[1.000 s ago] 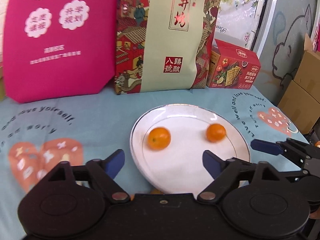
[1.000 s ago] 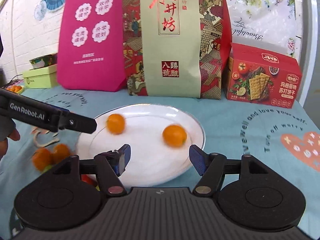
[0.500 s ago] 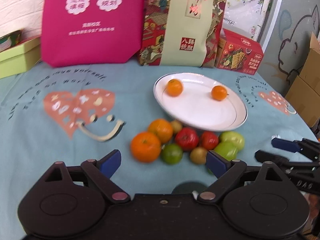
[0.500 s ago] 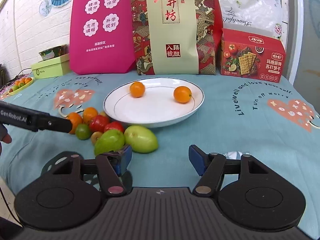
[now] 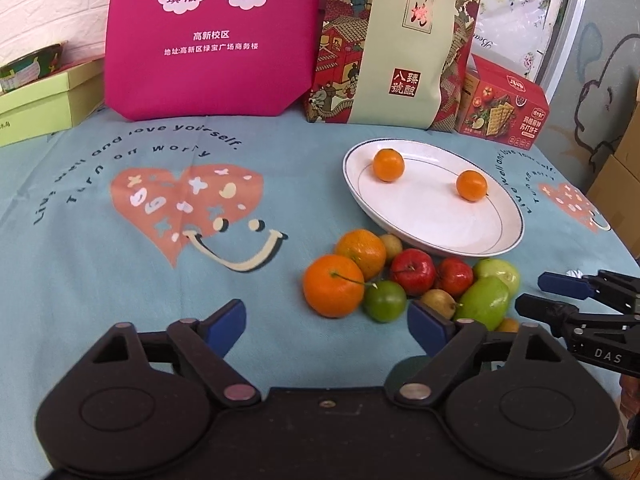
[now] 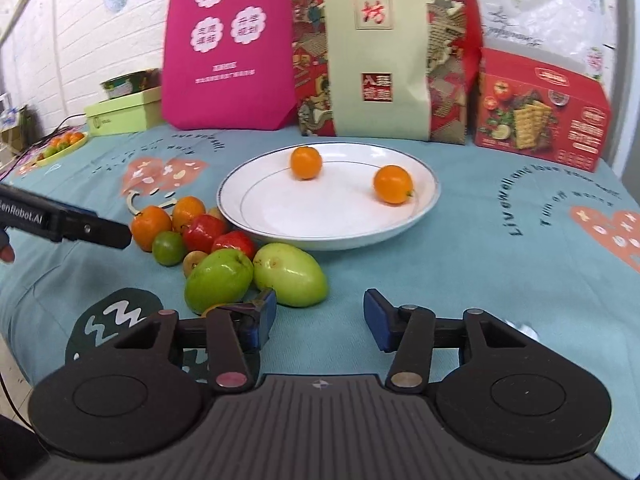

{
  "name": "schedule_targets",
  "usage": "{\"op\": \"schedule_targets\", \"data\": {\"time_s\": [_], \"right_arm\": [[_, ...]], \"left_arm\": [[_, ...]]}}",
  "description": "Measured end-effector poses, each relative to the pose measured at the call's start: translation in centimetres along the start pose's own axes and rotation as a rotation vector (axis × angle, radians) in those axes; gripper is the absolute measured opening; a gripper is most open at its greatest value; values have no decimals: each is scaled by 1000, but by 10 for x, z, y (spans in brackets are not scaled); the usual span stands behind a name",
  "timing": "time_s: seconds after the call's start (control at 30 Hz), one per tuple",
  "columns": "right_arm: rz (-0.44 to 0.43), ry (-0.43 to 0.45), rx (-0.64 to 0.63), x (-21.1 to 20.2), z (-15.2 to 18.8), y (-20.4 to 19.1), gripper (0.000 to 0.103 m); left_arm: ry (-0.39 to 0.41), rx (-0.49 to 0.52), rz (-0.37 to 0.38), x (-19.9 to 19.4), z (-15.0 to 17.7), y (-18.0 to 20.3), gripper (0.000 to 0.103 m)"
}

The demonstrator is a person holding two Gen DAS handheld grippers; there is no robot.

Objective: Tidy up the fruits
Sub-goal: 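Withdraw both open tools from the plate back to the fruit pile, then grasp the large stemmed orange with the left tool while the right grasps a green fruit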

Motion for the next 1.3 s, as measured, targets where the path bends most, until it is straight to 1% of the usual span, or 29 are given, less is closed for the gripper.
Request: {"op": "schedule_targets", "data": {"time_s": [0.13, 0.3, 0.4, 0.53, 0.57, 0.6, 0.63, 0.67, 0.7, 0.73, 0.8, 0.87, 0.93, 1.0, 1.03, 1.07, 1.17, 1.3], "right_arm": [[-41, -14, -44, 9, 1, 0, 83], [-100, -36, -111, 16, -1, -3, 83], [-133, -51, -133, 20, -3, -4, 83], [-152, -53, -148, 22, -3, -7, 83], [-156, -53, -140, 22, -3, -7, 79], [-169, -56, -130, 21, -2, -7, 66], [-176, -58, -120, 20, -1, -8, 64], [-169, -53, -114, 19, -1, -9, 64], [-162, -49, -110, 17, -1, -9, 64], [-155, -46, -105, 15, -1, -9, 64], [-140, -42, -80, 10, 0, -6, 64], [-110, -44, -54, 5, 0, -1, 64], [-68, -40, -38, -2, 1, 5, 64], [-21, -52, -19, -3, 3, 12, 64], [-17, -61, -22, -3, 4, 12, 65], [-12, -64, -36, -2, 5, 10, 66], [12, -54, -72, 1, 3, 4, 70], [1, -48, -93, 4, -2, 1, 76]], "left_arm": [[-8, 18, 22, 7, -3, -4, 103], [-23, 7, 73, 24, -9, -8, 103], [-21, 6, 82, 29, -13, -9, 103], [-19, -12, 94, 35, -14, -12, 103], [-19, -23, 97, 38, -15, -14, 103], [-17, -34, 100, 39, -15, -16, 103], [-17, -48, 105, 41, -15, -18, 103], [-18, -62, 114, 43, -15, -20, 103], [-18, -75, 125, 43, -15, -21, 95], [-22, -82, 136, 43, -15, -22, 86], [-31, -82, 137, 41, -15, -23, 86], [-34, -62, 123, 33, -14, -24, 86], [-37, -30, 89, 25, -12, -26, 86], [-51, 3, 32, 22, -8, -30, 87], [-55, 14, 21, 23, -6, -31, 87], [-58, 11, 26, 26, -4, -32, 88], [-48, -11, 42, 31, -3, -30, 98], [-43, 23, 29, 35, -5, -25, 98]]}}
Point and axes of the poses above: each gripper's, at about its wrist camera, not at the fingertips, and x roughly the way its jaws point, y to its right, z to its underside, the point moved 5 cm from there along x, roughly the way its jaws point, and after that the axes turned 8 degrees about x, right-handed, at the moved point
